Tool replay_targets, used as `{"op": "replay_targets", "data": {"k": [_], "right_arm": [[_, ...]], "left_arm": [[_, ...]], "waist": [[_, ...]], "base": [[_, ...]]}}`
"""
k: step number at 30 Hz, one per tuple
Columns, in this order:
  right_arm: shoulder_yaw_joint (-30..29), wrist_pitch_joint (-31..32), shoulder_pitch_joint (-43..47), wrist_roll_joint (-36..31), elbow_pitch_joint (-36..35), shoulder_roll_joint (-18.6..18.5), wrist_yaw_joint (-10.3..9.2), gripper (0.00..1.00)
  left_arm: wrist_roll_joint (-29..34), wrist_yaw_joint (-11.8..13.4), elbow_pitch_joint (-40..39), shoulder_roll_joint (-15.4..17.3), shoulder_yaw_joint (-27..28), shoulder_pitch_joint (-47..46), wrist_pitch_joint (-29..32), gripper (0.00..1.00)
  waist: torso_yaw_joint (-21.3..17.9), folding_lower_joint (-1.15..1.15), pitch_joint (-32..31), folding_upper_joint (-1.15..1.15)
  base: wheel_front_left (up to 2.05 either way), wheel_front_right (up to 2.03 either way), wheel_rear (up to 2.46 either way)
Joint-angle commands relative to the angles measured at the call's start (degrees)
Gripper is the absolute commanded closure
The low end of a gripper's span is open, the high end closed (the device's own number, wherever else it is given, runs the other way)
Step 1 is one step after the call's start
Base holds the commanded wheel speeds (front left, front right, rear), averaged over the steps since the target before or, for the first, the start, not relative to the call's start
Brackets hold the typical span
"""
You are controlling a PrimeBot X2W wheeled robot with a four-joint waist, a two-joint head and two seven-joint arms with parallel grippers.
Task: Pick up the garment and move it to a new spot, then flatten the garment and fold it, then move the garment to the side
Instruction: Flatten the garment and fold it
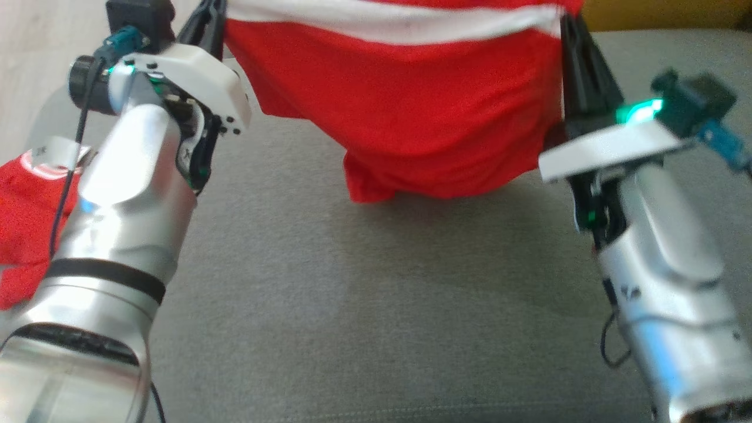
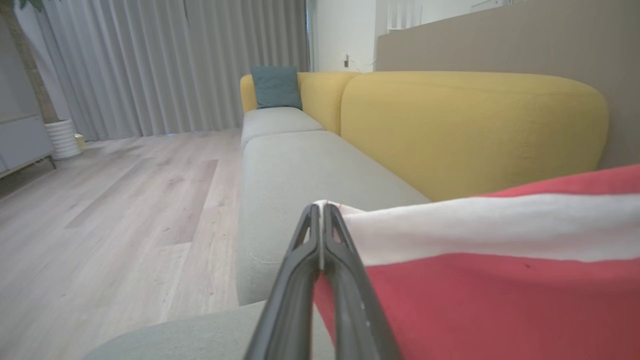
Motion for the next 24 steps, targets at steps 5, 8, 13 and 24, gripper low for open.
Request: {"op": "replay_targets", "data": {"k": [5,8,13,24], "right_arm": [[2.66,-0.27,-9.93,0.38,1.05,-0.6,-0.05,1.0],[3.7,-0.29,-15.67,-0.94,4.35,-1.21,-0.05,1.0],[3.85,-0.47,-27.01,-4.64,11.36,-1.27,-0.05,1.0],[-8.01,-0.52,-38.61,-18.15,10.94,-0.58,-0.05,1.0]], "left_arm": [[1.02,1.79,-4.54,4.14,1.66,-4.28,-0.68,1.0],[1.83,3.05,-6.11,5.14,1.78,-6.91,-0.68,1.0],[3.56,5.84,-9.38,6.71,3.15,-13.26,-0.69,1.0],[8.28,9.98,-21.28,8.55,9.54,-18.04,-0.69,1.0]], "waist": [[2.26,0.0,3.84,0.0],[2.94,0.0,7.55,0.0],[4.19,0.0,13.25,0.0],[8.25,0.0,18.21,0.0]], "base": [[0.0,0.0,0.0],[0.0,0.0,0.0],[0.0,0.0,0.0],[0.0,0.0,0.0]]}}
